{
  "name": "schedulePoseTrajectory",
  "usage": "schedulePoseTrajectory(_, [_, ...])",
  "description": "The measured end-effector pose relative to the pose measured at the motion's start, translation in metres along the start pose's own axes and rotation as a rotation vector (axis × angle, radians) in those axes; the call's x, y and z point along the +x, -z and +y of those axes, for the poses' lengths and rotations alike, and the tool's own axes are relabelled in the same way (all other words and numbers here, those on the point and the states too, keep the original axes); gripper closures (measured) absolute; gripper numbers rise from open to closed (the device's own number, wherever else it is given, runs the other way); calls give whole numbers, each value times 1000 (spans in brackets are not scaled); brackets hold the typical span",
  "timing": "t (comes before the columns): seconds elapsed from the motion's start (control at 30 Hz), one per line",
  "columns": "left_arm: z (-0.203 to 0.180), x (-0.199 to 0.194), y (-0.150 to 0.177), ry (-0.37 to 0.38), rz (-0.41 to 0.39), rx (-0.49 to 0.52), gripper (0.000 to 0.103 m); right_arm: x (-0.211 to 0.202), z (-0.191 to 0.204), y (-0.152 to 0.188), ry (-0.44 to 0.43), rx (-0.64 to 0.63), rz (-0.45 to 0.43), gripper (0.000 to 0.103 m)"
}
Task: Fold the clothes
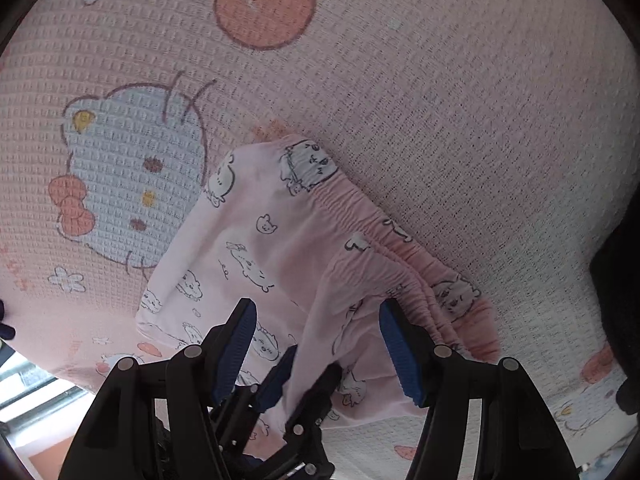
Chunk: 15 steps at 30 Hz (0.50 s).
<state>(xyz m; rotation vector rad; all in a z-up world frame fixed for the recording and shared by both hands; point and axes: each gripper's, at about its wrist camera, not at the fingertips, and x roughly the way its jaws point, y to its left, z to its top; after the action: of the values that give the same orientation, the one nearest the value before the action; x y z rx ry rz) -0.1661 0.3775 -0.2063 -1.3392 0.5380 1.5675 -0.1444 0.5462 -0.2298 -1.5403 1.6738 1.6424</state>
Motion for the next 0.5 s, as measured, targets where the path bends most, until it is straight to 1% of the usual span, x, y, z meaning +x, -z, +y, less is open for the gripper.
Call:
schedulePoseTrajectory(0.03, [1, 0, 0, 16, -8, -9, 77, 2, -1, 0, -1, 7, 3, 40])
schedulePoseTrajectory(0.07, [2, 1, 0, 31, -15, -19, 81, 3, 0, 1, 1, 5, 1, 40])
schedulePoseTrajectory(0.13, [4, 2, 0, 63, -30, -37, 85, 4, 0, 2, 8, 1, -4, 40])
schedulePoseTrajectory(0.2, [1, 1, 2, 68, -31, -29, 85, 7, 2, 5, 40, -32, -10, 42])
schedulePoseTrajectory(0.23, [-1, 1, 2, 71, -32, -25, 86, 9, 5, 7, 63, -56, -14, 47])
schedulePoseTrajectory(0.27, [-3, 1, 3, 73, -32, -21, 87, 10, 7, 9, 86, -80, -19, 66])
schedulePoseTrajectory(0.3, [-4, 0, 4, 76, -33, -17, 87, 12, 10, 11, 109, -104, -23, 74])
schedulePoseTrajectory(0.33, [-6, 0, 5, 79, -33, -13, 87, 14, 12, 13, 131, -128, -28, 77])
schedulePoseTrajectory(0.4, [-10, -1, 6, 84, -34, -5, 87, 17, 17, 17, 177, -177, -36, 86])
schedulePoseTrajectory(0.5, [-15, -2, 8, 92, -36, 7, 87, 21, 25, 23, 245, -255, -51, 94])
